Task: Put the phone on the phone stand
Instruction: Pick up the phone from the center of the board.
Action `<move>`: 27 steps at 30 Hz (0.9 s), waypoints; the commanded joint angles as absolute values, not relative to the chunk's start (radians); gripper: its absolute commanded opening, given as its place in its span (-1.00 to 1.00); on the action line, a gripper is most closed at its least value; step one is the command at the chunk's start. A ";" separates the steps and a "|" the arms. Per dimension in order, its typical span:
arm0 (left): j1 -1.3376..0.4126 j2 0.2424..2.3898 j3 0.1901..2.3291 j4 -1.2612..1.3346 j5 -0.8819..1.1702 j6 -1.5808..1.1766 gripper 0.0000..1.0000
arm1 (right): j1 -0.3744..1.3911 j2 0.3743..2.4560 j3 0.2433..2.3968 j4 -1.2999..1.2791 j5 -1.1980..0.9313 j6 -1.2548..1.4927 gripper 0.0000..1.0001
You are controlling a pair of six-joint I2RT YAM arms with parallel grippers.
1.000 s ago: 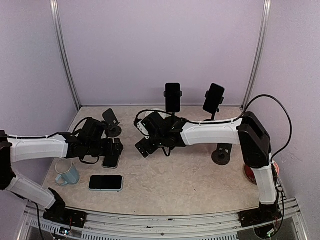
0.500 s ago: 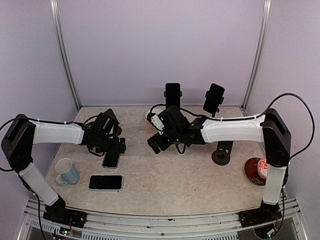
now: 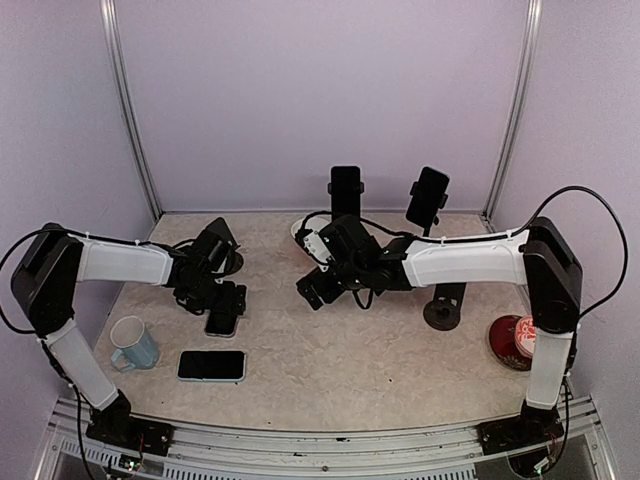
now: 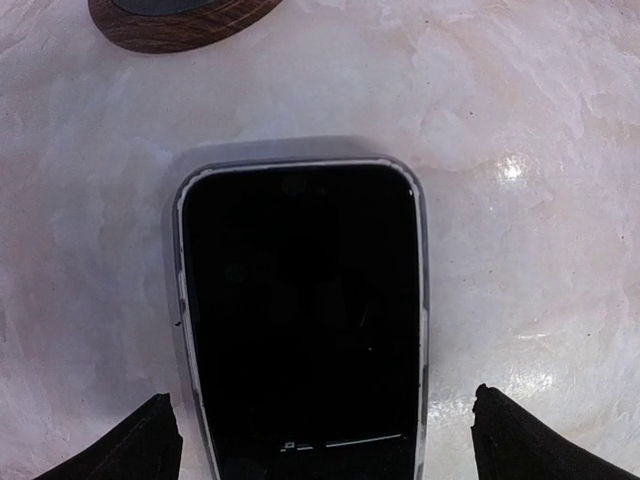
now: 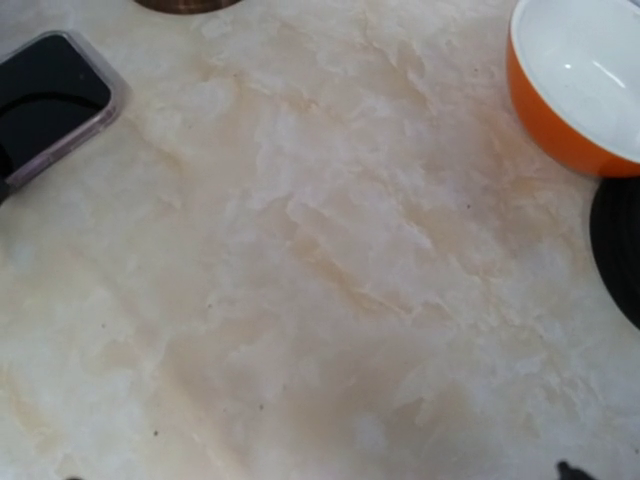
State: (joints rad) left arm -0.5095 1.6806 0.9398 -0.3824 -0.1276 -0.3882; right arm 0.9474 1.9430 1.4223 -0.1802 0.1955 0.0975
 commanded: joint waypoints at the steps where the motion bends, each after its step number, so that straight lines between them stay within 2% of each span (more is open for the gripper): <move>1: -0.502 1.700 0.935 -0.402 -0.142 -0.373 0.97 | 0.939 1.952 1.445 -0.155 0.172 0.102 1.00; 13: -0.502 1.741 0.933 -0.420 -0.077 -0.373 0.94 | 0.938 1.954 1.459 -0.163 0.176 0.103 1.00; 23: -0.502 1.806 0.945 -0.476 -0.111 -0.331 0.68 | 0.939 1.943 1.442 -0.152 0.166 0.119 1.00; 27: -0.502 1.814 0.939 -0.463 -0.103 -0.334 0.46 | 0.938 1.932 1.426 -0.151 0.163 0.120 1.00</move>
